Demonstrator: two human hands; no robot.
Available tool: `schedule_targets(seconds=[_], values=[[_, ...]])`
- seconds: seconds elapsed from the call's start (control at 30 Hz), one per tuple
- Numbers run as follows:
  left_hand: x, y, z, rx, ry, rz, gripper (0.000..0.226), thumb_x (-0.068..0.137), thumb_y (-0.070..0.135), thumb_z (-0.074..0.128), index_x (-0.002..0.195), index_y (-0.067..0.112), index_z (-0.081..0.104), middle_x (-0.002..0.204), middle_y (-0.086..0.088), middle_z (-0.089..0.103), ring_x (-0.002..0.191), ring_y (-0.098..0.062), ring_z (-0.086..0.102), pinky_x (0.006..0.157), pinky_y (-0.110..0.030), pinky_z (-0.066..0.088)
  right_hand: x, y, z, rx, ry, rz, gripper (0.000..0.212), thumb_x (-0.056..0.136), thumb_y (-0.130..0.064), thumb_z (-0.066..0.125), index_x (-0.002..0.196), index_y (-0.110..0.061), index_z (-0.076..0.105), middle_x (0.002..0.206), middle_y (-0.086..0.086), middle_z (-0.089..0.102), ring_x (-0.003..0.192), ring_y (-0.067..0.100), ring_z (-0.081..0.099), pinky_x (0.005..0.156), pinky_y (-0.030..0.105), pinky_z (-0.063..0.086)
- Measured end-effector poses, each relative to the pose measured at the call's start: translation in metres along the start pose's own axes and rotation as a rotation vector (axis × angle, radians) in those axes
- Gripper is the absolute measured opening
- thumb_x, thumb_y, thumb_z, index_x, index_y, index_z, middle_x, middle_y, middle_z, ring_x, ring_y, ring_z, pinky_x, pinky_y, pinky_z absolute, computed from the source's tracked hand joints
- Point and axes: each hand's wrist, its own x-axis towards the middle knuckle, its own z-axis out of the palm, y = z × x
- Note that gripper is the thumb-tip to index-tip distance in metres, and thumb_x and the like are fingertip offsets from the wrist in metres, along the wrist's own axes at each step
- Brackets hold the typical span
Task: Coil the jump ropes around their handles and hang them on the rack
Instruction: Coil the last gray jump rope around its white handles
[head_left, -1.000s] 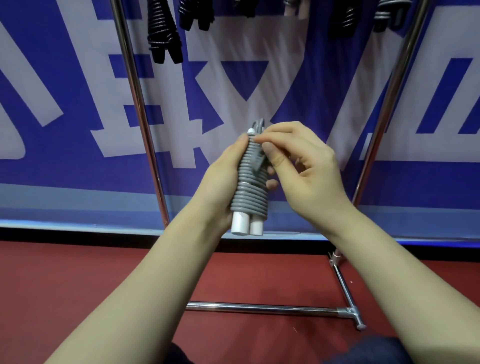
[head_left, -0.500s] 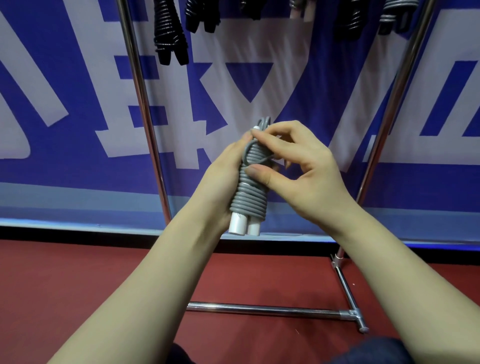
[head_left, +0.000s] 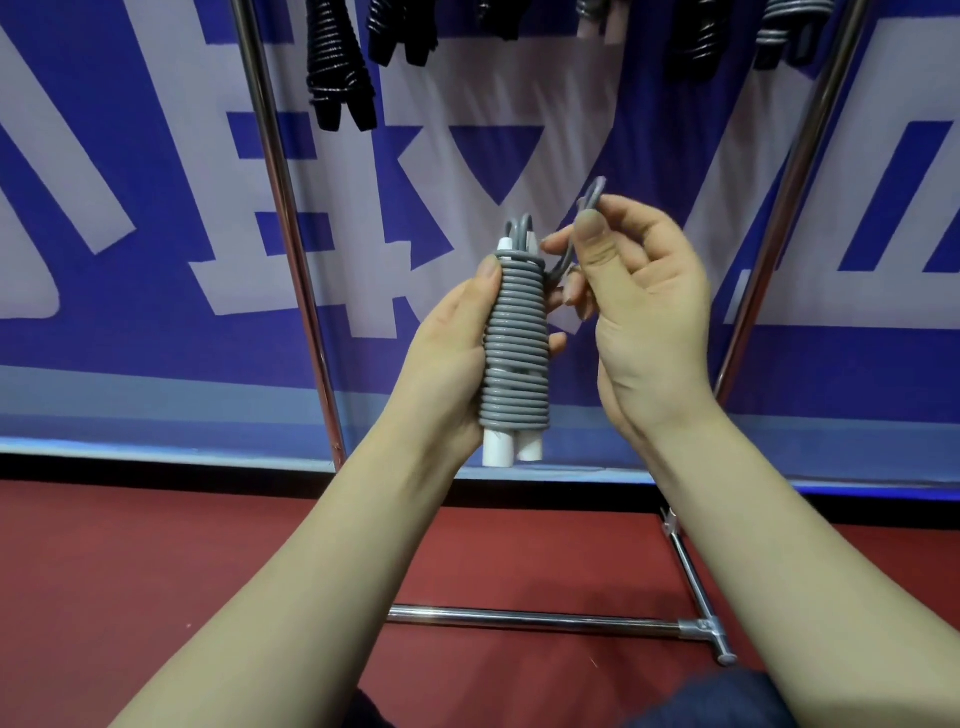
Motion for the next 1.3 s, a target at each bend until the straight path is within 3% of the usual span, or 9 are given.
schedule_targets(seconds=[0.13,0.3,0.67,0.77,0.9,1.0,1.1,1.23,1.3], values=[[-0.002,-0.001,-0.001,0.045,0.032,0.042,0.029,0.104,0.024,0.043,0.127,0.014,0.057,0.114,-0.011,0.071,0.1,-0.022,0.07,0.065,-0.03,0.058,0.003,0.002,-0.003,-0.084,0.062,-0.047,0.008,0.089,-0.004,0.067,0.09,-0.01,0.071,0.071,-0.004,0.071,0.066,0.004,0.063,0.064,0.018,0.05],[-0.002,0.001,-0.002,0.057,0.047,0.103,0.03,0.102,0.019,0.046,0.127,0.01,0.059,0.11,-0.014,0.072,0.102,-0.026,0.071,0.067,-0.033,0.06,0.002,0.004,-0.007,-0.255,0.018,-0.097,0.015,0.085,-0.001,0.071,0.096,-0.012,0.072,0.076,-0.008,0.073,0.074,0.004,0.069,0.071,0.017,0.053],[-0.003,0.006,-0.008,0.148,-0.017,0.171,0.03,0.102,0.017,0.047,0.129,0.011,0.059,0.113,-0.012,0.072,0.101,-0.028,0.071,0.068,-0.033,0.061,0.006,0.002,-0.016,-0.475,-0.058,-0.137,0.013,0.085,-0.004,0.073,0.098,-0.006,0.074,0.086,0.009,0.073,0.082,0.021,0.07,0.08,0.038,0.057],[0.0,0.007,-0.013,0.207,-0.039,0.194,0.03,0.101,0.016,0.048,0.129,0.026,0.055,0.117,-0.006,0.071,0.101,-0.028,0.071,0.069,-0.035,0.061,0.005,0.002,-0.016,-0.49,-0.098,-0.142,0.016,0.085,-0.002,0.071,0.099,-0.012,0.073,0.086,0.002,0.072,0.082,0.012,0.07,0.079,0.028,0.057],[0.002,0.003,-0.017,0.323,-0.098,0.201,0.03,0.103,0.013,0.045,0.129,0.022,0.056,0.111,-0.004,0.072,0.102,-0.025,0.071,0.068,-0.035,0.061,0.002,0.003,-0.016,-0.546,-0.153,-0.22,0.025,0.085,0.004,0.068,0.102,-0.014,0.071,0.083,0.006,0.068,0.077,0.003,0.063,0.069,0.008,0.047],[0.002,0.001,-0.019,0.361,-0.099,0.207,0.029,0.103,0.01,0.045,0.127,0.019,0.057,0.11,-0.005,0.071,0.1,-0.024,0.072,0.065,-0.035,0.061,0.001,0.004,-0.015,-0.625,-0.171,-0.256,0.021,0.085,0.007,0.066,0.1,-0.005,0.074,0.082,0.015,0.067,0.076,0.01,0.061,0.065,0.003,0.045],[0.005,-0.002,-0.022,0.393,-0.095,0.218,0.027,0.102,0.01,0.047,0.124,0.019,0.059,0.115,-0.01,0.07,0.1,-0.025,0.071,0.064,-0.034,0.06,0.001,0.007,-0.015,-0.632,-0.153,-0.202,0.019,0.086,0.006,0.065,0.099,-0.003,0.075,0.084,0.01,0.067,0.075,-0.002,0.061,0.064,0.002,0.044],[0.005,-0.004,-0.024,0.38,-0.09,0.191,0.028,0.102,0.01,0.049,0.127,0.015,0.059,0.116,-0.014,0.07,0.098,-0.026,0.072,0.063,-0.033,0.059,0.004,0.007,-0.017,-0.697,-0.157,-0.173,0.013,0.088,-0.003,0.065,0.095,-0.012,0.071,0.09,0.001,0.067,0.08,0.007,0.064,0.067,0.015,0.049],[0.004,-0.006,-0.023,0.414,-0.075,0.165,0.028,0.101,0.01,0.05,0.128,0.01,0.06,0.104,-0.012,0.072,0.082,-0.019,0.074,0.058,-0.028,0.057,0.005,0.006,-0.019,-0.694,-0.182,-0.139,0.013,0.089,-0.006,0.064,0.095,-0.017,0.06,0.093,-0.001,0.064,0.082,0.011,0.064,0.069,0.021,0.052]])
